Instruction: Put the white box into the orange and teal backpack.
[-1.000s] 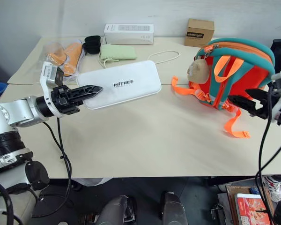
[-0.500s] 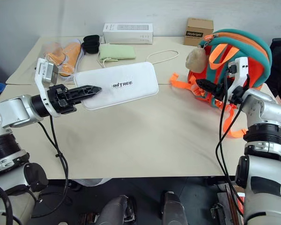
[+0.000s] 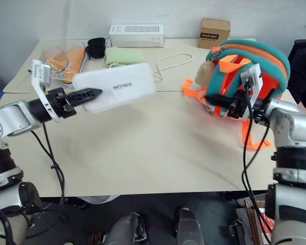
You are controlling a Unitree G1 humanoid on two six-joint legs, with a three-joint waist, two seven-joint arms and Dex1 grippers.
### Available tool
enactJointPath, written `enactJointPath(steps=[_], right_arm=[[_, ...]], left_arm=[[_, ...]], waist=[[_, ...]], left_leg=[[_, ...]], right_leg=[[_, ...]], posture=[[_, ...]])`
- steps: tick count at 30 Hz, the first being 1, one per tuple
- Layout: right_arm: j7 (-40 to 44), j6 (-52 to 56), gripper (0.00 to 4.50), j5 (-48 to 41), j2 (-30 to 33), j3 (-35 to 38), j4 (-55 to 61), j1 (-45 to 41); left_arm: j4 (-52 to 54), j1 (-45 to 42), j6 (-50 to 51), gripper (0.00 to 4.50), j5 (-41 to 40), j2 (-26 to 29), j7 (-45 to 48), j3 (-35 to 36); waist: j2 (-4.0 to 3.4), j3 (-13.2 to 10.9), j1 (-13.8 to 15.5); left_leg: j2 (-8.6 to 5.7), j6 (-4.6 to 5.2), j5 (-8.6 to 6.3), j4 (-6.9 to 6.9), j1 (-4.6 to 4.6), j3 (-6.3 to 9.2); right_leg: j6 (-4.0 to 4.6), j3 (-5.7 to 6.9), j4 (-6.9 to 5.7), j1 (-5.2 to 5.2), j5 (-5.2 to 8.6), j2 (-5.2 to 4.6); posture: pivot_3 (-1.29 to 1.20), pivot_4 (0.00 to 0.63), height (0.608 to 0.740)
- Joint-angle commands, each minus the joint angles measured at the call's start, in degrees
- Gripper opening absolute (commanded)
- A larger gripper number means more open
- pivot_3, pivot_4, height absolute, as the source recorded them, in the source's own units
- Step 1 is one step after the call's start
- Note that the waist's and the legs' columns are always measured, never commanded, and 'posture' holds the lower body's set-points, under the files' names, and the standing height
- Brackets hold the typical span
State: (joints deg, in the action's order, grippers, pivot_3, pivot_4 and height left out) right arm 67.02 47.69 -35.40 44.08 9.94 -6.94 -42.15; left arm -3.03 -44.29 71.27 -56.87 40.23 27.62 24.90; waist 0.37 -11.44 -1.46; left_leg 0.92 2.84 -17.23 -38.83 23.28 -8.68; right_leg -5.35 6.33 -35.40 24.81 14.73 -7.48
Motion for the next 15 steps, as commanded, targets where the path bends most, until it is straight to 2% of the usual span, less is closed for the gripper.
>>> enactJointPath(steps=[1, 7, 15], right_arm=[[3.68, 8.60, 0.02, -9.59, 5.17, 2.63, 13.37, 3.40], [6.86, 17.14, 0.02, -22.02, 12.48, 7.60, 22.04, 7.32], [7.65, 20.74, 0.02, -30.00, 17.89, 11.07, 24.86, 10.83]], left_arm=[[4.78, -1.00, -6.71, 1.29, 0.69, 2.65, 11.21, -3.72], [2.16, -4.24, -11.01, 1.29, 1.85, 2.82, 17.92, -6.59], [0.20, -8.83, -13.06, 1.29, 2.89, 2.00, 23.47, -9.62]], waist=[[0.00, 0.00, 0.01], [0.01, 0.00, 0.72], [0.01, -0.01, 1.45]], left_leg=[[-0.02, -0.14, -0.09, 0.00, 0.00, -0.02], [0.02, -0.09, -0.12, -0.05, 0.01, -0.01], [0.09, 0.10, -0.07, -0.05, 0.01, -0.01]], right_leg=[[0.00, 0.00, 0.00, 0.01, 0.00, -0.04], [0.00, 0.01, 0.07, 0.00, 0.00, -0.09], [0.00, 0.02, 0.31, -0.02, 0.00, -0.14]], posture=[[0.00, 0.150, 0.740], [0.00, 0.150, 0.740], [0.00, 0.150, 0.740]])
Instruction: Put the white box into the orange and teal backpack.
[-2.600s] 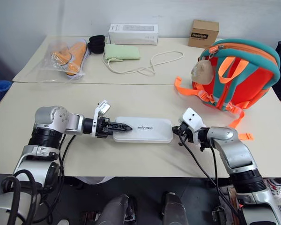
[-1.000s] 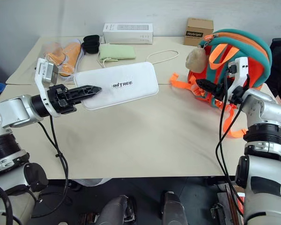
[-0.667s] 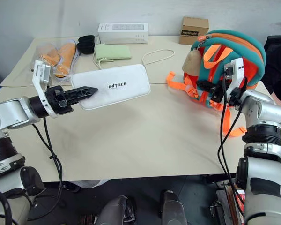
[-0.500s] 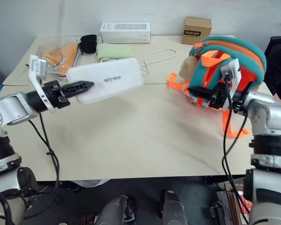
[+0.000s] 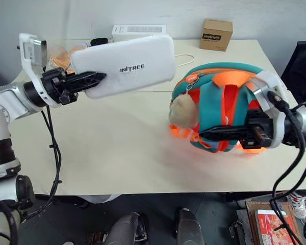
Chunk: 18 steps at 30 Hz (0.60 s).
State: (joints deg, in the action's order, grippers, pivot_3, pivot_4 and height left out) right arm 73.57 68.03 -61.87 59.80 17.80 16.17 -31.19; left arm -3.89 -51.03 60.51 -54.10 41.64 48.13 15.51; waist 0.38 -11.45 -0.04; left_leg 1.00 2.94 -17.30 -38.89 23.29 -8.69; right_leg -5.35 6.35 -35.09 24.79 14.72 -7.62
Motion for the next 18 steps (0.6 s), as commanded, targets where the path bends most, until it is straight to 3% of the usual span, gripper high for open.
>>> enactJointPath(steps=[1, 6, 9, 18], right_arm=[[1.18, 0.43, 0.02, -4.01, 2.61, 3.42, 1.58, 0.04], [0.33, -1.04, 0.02, -3.06, 3.36, 2.65, -0.35, 0.08], [1.73, -0.77, 0.02, -4.63, 3.71, 3.51, 0.04, 1.20], [2.82, -2.19, 0.02, -5.95, 4.34, 3.67, 0.95, 3.56]], left_arm=[[0.99, -2.41, -2.51, 1.29, 0.43, 0.54, 3.73, -0.88], [1.37, -2.70, -4.66, 1.29, 2.76, 1.06, 9.48, -5.19], [0.60, -2.31, -11.31, 1.29, 9.89, 0.10, 13.44, -11.93], [-5.98, -7.23, -25.94, 1.29, 23.98, -0.34, 25.77, -23.31]], waist=[[0.00, 0.00, 0.04], [0.01, 0.00, 0.03], [0.01, 0.00, 0.05], [0.01, 0.00, 0.76]], left_leg=[[-0.02, 0.02, -0.01, 0.00, 0.00, 0.00], [-0.05, 0.07, -0.03, -0.05, 0.00, 0.00], [-0.04, 0.07, -0.03, -0.06, -0.01, 0.00], [-0.08, 0.19, -0.08, -0.14, 0.01, 0.04]], right_leg=[[0.00, 0.00, 0.00, -0.02, 0.00, 0.01], [-0.02, 0.02, 0.06, -0.06, -0.01, 0.01], [-0.02, 0.04, 0.07, -0.07, -0.01, 0.03], [-0.02, 0.13, 0.11, -0.11, -0.01, -0.04]], posture=[[0.00, 0.150, 0.740], [0.00, 0.150, 0.740], [0.00, 0.150, 0.740], [0.00, 0.150, 0.740]])
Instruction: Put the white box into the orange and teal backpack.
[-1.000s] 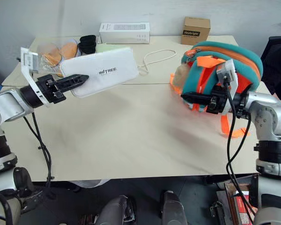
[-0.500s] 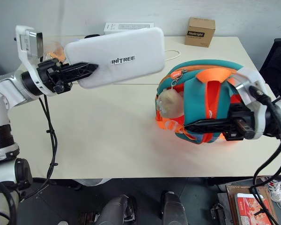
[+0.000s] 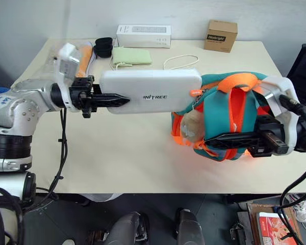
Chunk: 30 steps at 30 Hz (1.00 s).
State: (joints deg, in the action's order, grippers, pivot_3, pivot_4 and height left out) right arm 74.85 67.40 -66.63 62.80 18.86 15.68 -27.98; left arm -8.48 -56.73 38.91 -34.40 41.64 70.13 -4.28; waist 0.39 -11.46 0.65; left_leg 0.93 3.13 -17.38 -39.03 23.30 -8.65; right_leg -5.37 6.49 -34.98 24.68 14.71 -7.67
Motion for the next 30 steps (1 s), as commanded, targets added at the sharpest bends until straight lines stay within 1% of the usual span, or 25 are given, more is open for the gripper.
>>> enactJointPath(steps=[1, 5, 9, 12, 16, 19, 22, 25, 30], right_arm=[[1.59, -1.76, 0.02, -1.16, 1.35, 2.58, 1.53, 0.63], [1.47, -1.75, 0.02, -2.56, 1.44, 3.21, 2.19, 1.05], [0.78, -0.99, 0.02, -4.76, 2.15, 4.80, 1.64, -0.01], [0.04, -0.85, 0.02, -5.98, 2.55, 5.90, 1.87, -0.16], [-1.47, -0.75, 0.02, -7.67, 2.85, 6.74, 1.78, -0.28], [-2.03, -1.44, 0.02, -7.68, 2.65, 6.60, 2.26, 0.09], [-3.56, -2.13, 0.02, -8.28, 1.32, 5.90, 2.94, -0.45], [-5.18, -3.19, 0.02, -8.57, -0.34, 4.64, 4.49, -0.39], [-7.04, -5.21, 0.02, -6.58, -2.55, 2.35, 5.83, -0.35]], left_arm=[[-2.22, -1.90, -5.47, 1.29, 5.26, -0.71, 4.38, -3.99], [-8.61, -6.61, -16.36, 1.29, 12.42, -3.52, 7.08, -6.89], [-14.69, -10.66, -24.49, 1.29, 16.81, -3.70, 10.26, -7.16], [-18.26, -12.93, -27.56, 1.29, 18.76, -3.32, 12.43, -6.72], [-22.67, -15.54, -31.37, 1.29, 21.38, -2.77, 14.99, -6.49], [-23.64, -16.65, -31.04, 1.29, 21.55, -4.11, 15.88, -6.17], [-22.99, -16.68, -29.67, 1.29, 20.95, -7.18, 14.98, -6.13], [-22.89, -16.48, -27.18, 1.29, 19.88, -12.14, 12.41, -5.63], [-23.65, -16.42, -25.74, 1.29, 19.72, -21.35, 8.61, -5.70]], waist=[[0.00, 0.00, 0.11], [0.01, -0.01, 0.68], [0.02, -0.01, 0.75], [0.02, -0.01, 0.67], [0.02, -0.01, 0.52], [0.02, -0.01, 0.54], [0.02, -0.01, 0.64], [0.03, -0.01, 0.87], [0.04, -0.02, 0.72]], left_leg=[[0.01, 0.01, -0.01, 0.00, 0.00, 0.00], [0.01, 0.04, -0.03, -0.05, 0.00, 0.01], [0.00, 0.14, -0.09, -0.08, 0.08, 0.05], [0.01, 0.17, -0.15, -0.08, 0.08, 0.04], [0.04, 0.18, -0.16, -0.08, 0.18, 0.04], [0.04, 0.21, -0.16, -0.09, 0.21, 0.03], [0.03, 0.25, -0.17, -0.10, 0.21, 0.04], [0.01, 0.30, -0.14, -0.21, 0.33, 0.18], [-0.07, 0.43, -0.11, -0.30, 0.44, 0.21]], right_leg=[[0.00, -0.01, 0.02, 0.00, 0.00, -0.02], [0.00, 0.01, 0.00, -0.02, 0.00, -0.04], [-0.01, 0.09, 0.02, 0.00, -0.02, -0.12], [-0.02, 0.26, 0.05, 0.01, -0.02, -0.20], [-0.03, 0.58, -0.02, 0.05, -0.03, 0.00], [-0.04, 0.62, -0.02, 0.05, -0.03, 0.03], [-0.05, 0.62, -0.02, 0.04, -0.03, 0.03], [-0.07, 0.75, -0.02, 0.02, -0.04, 0.01], [-0.24, 0.77, 0.02, 0.01, -0.14, -0.02]], posture=[[0.00, 0.150, 0.740], [0.00, 0.150, 0.740], [0.00, 0.150, 0.740], [0.00, 0.150, 0.740], [0.00, 0.150, 0.740], [0.00, 0.150, 0.740], [0.00, 0.150, 0.740], [0.00, 0.150, 0.740], [0.00, 0.150, 0.740]])
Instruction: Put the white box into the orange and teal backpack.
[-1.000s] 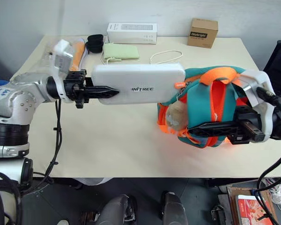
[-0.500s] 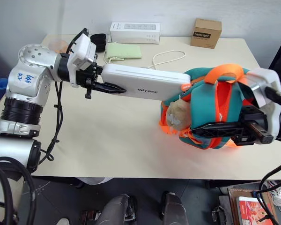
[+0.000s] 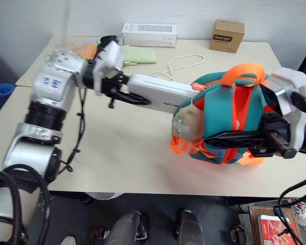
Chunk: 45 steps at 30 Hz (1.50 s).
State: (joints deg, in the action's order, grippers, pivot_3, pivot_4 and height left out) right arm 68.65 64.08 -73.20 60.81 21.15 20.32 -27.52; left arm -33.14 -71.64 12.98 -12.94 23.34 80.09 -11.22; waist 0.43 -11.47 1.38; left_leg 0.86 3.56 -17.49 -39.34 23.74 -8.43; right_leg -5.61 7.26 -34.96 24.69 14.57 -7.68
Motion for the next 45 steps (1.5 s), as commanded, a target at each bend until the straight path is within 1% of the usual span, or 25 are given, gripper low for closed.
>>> enactJointPath(steps=[1, 5, 9, 11, 14, 17, 18, 20, 21, 24, 25, 30, 32, 34, 36, 39, 43, 45], right_arm=[[-1.25, -2.12, 0.02, 0.09, -0.76, -0.29, 1.18, -0.94], [-3.98, -2.37, 0.02, -0.85, -2.26, -1.01, 1.38, -1.31], [-6.84, -2.34, 0.02, -2.47, -3.84, -0.88, 3.64, -0.14], [-8.12, -2.37, 0.02, -2.83, -4.26, -1.01, 4.21, 0.30], [-10.14, -2.73, 0.02, -2.92, -4.86, -0.97, 4.94, 1.65], [-11.95, -3.08, 0.00, -3.46, -5.61, -0.01, 5.91, 3.92], [-12.29, -3.21, 0.00, -3.64, -5.63, 0.10, 6.09, 4.27], [-13.18, -3.94, 0.00, -3.04, -6.08, 0.21, 6.51, 5.74], [-13.46, -4.20, 0.00, -2.98, -6.13, 0.29, 6.65, 6.34], [-13.67, -5.44, 0.00, -1.79, -6.47, -0.08, 6.93, 8.63], [-13.72, -5.87, 0.00, -1.49, -6.50, -0.23, 7.07, 9.13], [-14.48, -7.54, 0.00, 1.05, -7.10, -2.39, 5.53, 8.57], [-14.40, -7.89, 0.00, 1.80, -7.15, -2.77, 4.93, 8.32], [-14.42, -8.35, 0.00, 2.94, -7.25, -3.12, 4.72, 8.33], [-14.53, -8.57, 0.00, 3.56, -7.43, -3.39, 4.84, 8.44], [-14.23, -8.28, 0.00, 2.90, -7.31, -3.03, 5.30, 8.89], [-14.10, -7.93, 0.00, 2.29, -7.14, -2.80, 5.33, 8.73], [-14.26, -7.91, 0.00, 2.24, -7.20, -2.94, 5.22, 8.42]], left_arm=[[0.97, -1.45, -0.13, 1.29, -1.57, -4.59, -1.71, 1.02], [-1.01, -1.75, -0.79, 1.29, -0.50, -10.60, -5.31, 0.63], [-1.30, -0.47, -1.52, 1.29, 1.34, -15.43, -6.47, -1.92], [-2.75, -0.51, -3.01, 1.29, 3.27, -17.16, -8.16, -2.94], [-3.68, -0.56, -3.06, 1.29, 4.78, -17.65, -10.07, -2.91], [-1.31, 0.16, 1.15, 2.36, 3.27, -14.78, -9.25, -0.87], [-0.74, 0.35, 1.77, 2.58, 3.08, -14.28, -8.94, -0.71], [3.29, 2.17, 3.65, 3.22, 2.04, -10.41, -6.11, -0.11], [4.92, 2.83, 4.64, 3.42, 1.56, -9.06, -5.28, 0.13], [8.37, 3.45, 6.99, 4.32, 0.07, -3.77, -3.96, 2.19], [9.23, 3.66, 7.65, 4.46, -0.44, -2.87, -3.58, 2.42], [16.97, 7.91, 9.52, 4.46, -2.67, 3.62, 0.46, 3.07], [20.69, 8.79, 15.59, 4.46, -6.24, 5.84, 0.36, 5.21], [25.38, 9.13, 24.23, 4.46, -11.65, 7.02, -1.20, 7.98], [31.03, 10.36, 29.37, 4.46, -15.28, 7.14, -3.12, 9.09], [37.84, 12.95, 30.74, 4.46, -16.19, 6.27, -6.27, 7.66], [41.55, 14.88, 32.24, 4.46, -16.82, 3.40, -9.75, 4.63], [41.49, 15.64, 29.13, 4.46, -13.97, 3.39, -10.19, 1.74]], waist=[[0.01, -0.01, -0.03], [0.01, -0.01, -0.19], [0.01, -0.01, -0.09], [0.01, -0.01, -0.04], [0.01, -0.01, -0.02], [0.01, -0.01, -0.22], [0.01, -0.01, -0.33], [0.01, 0.00, -0.59], [0.00, 0.00, -0.78], [0.00, 0.00, -1.17], [0.00, 0.00, -1.20], [0.00, 0.00, -1.26], [0.00, 0.00, -1.32], [0.00, 0.00, -1.27], [0.00, 0.00, -1.28], [0.00, 0.00, -1.21], [0.00, 0.00, -1.13], [0.00, 0.00, -1.19]], left_leg=[[-0.01, 0.02, 0.00, -0.03, 0.02, 0.00], [0.03, 0.02, 0.01, -0.15, 0.11, 0.00], [0.04, 0.02, 0.01, -0.31, 0.14, 0.04], [0.04, 0.05, -0.01, -0.37, 0.15, 0.05], [0.04, 0.10, -0.05, -0.40, 0.15, 0.07], [0.05, 0.10, -0.06, -0.40, 0.15, 0.07], [0.06, 0.10, -0.06, -0.40, 0.15, 0.07], [0.09, 0.09, -0.06, -0.39, 0.13, 0.07], [0.10, 0.08, -0.06, -0.39, 0.12, 0.07], [0.14, 0.04, -0.07, -0.37, 0.11, 0.07], [0.13, 0.04, -0.07, -0.37, 0.10, 0.08], [0.07, 0.09, -0.09, -0.40, 0.03, 0.08], [0.06, 0.10, -0.09, -0.40, 0.02, 0.08], [0.08, 0.10, -0.09, -0.43, 0.06, 0.12], [0.08, 0.10, -0.09, -0.48, 0.10, 0.16], [0.06, 0.10, -0.09, -0.48, 0.06, 0.17], [0.05, 0.10, -0.09, -0.49, -0.08, 0.12], [0.05, 0.10, -0.09, -0.49, -0.12, 0.09]], right_leg=[[-0.02, 0.00, -0.01, 0.01, -0.01, 0.00], [-0.03, 0.01, -0.08, 0.11, -0.02, 0.03], [-0.02, 0.02, -0.04, 0.11, -0.02, -0.01], [-0.02, 0.02, -0.01, 0.10, -0.01, -0.03], [-0.02, 0.03, 0.00, 0.08, -0.02, -0.09], [-0.02, 0.02, 0.00, 0.10, -0.02, -0.14], [-0.02, 0.00, -0.01, 0.10, -0.02, -0.16], [-0.02, 0.01, -0.02, 0.10, -0.01, -0.13], [-0.01, 0.00, -0.03, 0.10, -0.01, -0.13], [0.00, 0.01, -0.09, 0.08, -0.01, -0.03], [0.00, 0.02, -0.09, 0.06, -0.01, -0.01], [-0.02, 0.02, -0.10, -0.10, -0.02, -0.02], [-0.02, 0.00, -0.11, -0.10, -0.02, -0.02], [-0.02, -0.03, -0.16, -0.09, -0.02, -0.01], [-0.02, -0.10, -0.18, -0.10, -0.02, -0.01], [-0.04, -0.38, -0.18, -0.19, -0.02, -0.01], [-0.05, -0.50, -0.13, -0.27, -0.03, 0.02], [-0.05, -0.56, -0.09, -0.26, -0.03, 0.03]], posture=[[0.00, 0.150, 0.740], [0.00, 0.150, 0.740], [0.00, 0.150, 0.740], [0.00, 0.150, 0.740], [0.00, 0.150, 0.740], [0.00, 0.150, 0.740], [0.00, 0.150, 0.740], [0.00, 0.150, 0.740], [0.00, 0.150, 0.740], [0.00, 0.150, 0.740], [0.00, 0.150, 0.740], [0.00, 0.150, 0.740], [0.00, 0.150, 0.740], [0.00, 0.150, 0.740], [0.00, 0.150, 0.740], [0.00, 0.150, 0.740], [0.00, 0.150, 0.740], [0.00, 0.150, 0.740]])
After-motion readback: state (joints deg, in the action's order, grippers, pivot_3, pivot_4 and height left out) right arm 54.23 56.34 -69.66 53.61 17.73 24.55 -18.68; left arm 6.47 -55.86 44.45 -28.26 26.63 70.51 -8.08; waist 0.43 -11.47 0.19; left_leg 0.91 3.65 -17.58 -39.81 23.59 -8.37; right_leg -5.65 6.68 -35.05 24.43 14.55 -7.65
